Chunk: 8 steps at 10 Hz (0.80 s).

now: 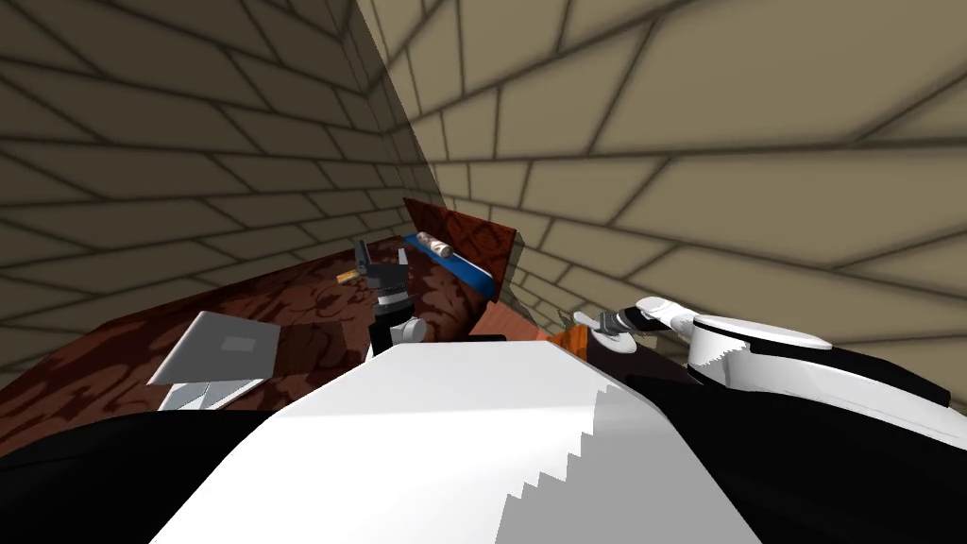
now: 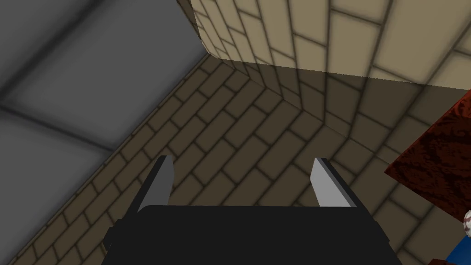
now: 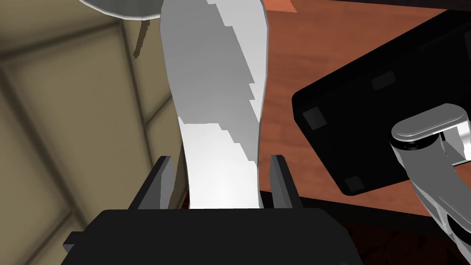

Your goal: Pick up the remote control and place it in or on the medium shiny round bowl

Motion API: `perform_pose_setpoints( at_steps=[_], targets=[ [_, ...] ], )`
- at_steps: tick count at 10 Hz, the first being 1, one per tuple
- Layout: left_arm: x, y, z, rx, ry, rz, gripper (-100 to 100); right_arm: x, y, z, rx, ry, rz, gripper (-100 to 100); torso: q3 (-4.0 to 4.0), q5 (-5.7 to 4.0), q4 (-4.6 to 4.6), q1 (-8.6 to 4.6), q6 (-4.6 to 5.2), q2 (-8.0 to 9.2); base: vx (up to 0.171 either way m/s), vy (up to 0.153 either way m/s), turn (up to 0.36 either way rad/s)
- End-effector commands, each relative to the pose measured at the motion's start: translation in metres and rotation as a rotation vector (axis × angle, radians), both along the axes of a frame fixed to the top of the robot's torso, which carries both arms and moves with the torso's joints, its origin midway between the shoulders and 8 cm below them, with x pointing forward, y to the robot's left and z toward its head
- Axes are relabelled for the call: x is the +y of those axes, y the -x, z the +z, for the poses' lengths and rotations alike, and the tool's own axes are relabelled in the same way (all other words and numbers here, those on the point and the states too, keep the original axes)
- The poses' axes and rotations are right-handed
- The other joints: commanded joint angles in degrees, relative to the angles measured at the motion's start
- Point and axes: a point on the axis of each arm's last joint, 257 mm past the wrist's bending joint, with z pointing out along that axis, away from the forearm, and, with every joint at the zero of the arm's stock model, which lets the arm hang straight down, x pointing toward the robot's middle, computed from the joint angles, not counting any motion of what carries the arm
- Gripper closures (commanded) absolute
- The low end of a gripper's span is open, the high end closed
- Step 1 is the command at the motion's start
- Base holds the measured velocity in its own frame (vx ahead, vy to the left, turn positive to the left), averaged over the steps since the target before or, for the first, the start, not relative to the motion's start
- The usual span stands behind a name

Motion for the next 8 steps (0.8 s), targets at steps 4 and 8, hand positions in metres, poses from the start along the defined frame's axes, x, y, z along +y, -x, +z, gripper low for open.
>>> perform_pose_setpoints(
  at_steps=[4,8],
  targets=[
    [0.000,0.000,0.000,0.000,0.000,0.000,0,0.015,0.015,-0.012,0.048,-0.031,0.032,100,0.00,-0.06,0.00,-0.19,-0.07,0.03,0.162,-0.126,-0.133],
    [0.000,0.000,0.000,0.000,0.000,0.000,0,0.026,0.033,-0.023,0.094,-0.054,0.057,100,0.26,0.08,0.13,0.14,-0.04,0.43,0.088,-0.085,-0.138]
  ],
)
